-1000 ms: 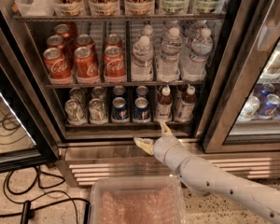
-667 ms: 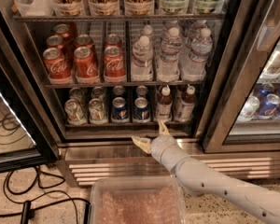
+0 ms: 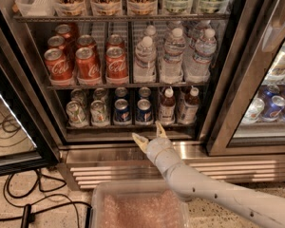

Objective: Pick pepsi can from bottom shelf of fridge

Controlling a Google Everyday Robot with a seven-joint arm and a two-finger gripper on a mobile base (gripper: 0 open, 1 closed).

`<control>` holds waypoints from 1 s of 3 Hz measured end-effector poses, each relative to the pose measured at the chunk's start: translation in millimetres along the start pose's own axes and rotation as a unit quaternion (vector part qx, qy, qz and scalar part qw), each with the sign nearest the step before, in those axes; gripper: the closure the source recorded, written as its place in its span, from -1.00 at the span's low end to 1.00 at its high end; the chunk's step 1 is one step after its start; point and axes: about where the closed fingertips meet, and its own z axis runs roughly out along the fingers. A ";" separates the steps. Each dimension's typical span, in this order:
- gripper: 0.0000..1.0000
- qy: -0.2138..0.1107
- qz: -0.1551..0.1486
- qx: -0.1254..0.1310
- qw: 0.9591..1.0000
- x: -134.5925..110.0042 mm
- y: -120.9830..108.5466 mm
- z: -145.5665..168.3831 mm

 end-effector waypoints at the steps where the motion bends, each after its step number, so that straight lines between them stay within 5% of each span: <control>1: -0.28 -0.007 0.007 0.016 1.000 -2.0 1.0 9.3; 2: -0.50 -0.014 0.015 0.021 1.000 -1.0 3.2 24.7; 3: -0.48 -0.018 0.017 0.024 0.999 -1.8 2.1 33.6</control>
Offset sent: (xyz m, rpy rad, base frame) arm 0.0071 0.0043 0.0001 0.0130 -0.0132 -0.0258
